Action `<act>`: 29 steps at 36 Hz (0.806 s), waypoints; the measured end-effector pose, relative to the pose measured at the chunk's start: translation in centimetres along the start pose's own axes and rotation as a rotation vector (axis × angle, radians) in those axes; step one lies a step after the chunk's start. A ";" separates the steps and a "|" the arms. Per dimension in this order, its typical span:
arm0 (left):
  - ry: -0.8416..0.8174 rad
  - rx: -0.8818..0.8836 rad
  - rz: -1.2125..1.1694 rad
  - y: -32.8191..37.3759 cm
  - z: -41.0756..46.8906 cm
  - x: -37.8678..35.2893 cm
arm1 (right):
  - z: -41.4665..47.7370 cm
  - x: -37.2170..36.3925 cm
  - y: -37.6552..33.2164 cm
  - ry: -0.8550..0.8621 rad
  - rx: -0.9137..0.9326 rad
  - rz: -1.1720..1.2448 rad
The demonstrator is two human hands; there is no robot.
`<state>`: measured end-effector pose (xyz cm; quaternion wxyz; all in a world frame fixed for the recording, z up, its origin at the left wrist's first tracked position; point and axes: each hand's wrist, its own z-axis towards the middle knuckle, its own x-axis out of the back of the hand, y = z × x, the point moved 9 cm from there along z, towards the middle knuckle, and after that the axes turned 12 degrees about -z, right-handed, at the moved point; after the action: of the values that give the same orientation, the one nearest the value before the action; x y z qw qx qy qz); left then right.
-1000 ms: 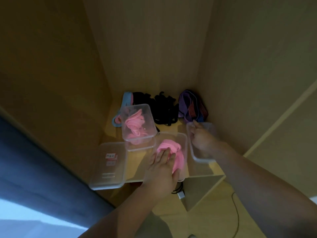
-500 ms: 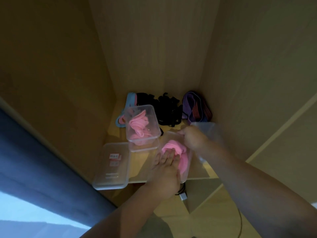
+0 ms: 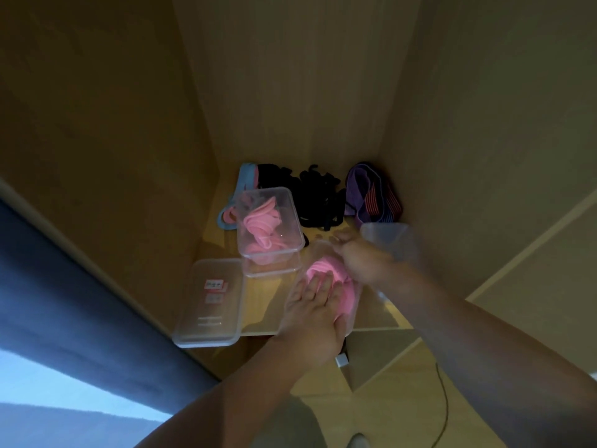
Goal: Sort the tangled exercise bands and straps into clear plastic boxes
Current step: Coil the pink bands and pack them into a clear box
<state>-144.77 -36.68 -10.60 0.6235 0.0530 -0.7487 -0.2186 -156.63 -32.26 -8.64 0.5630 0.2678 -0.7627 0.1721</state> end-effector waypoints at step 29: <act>0.035 -0.101 0.017 -0.6 -0.3 1.4 | 2.1 1.8 1.1 0.091 -0.042 0.357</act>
<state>-144.90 -37.81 -9.51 0.6403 0.0190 -0.7261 -0.2499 -159.34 -32.95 -7.54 0.5629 0.1084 -0.7752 0.2655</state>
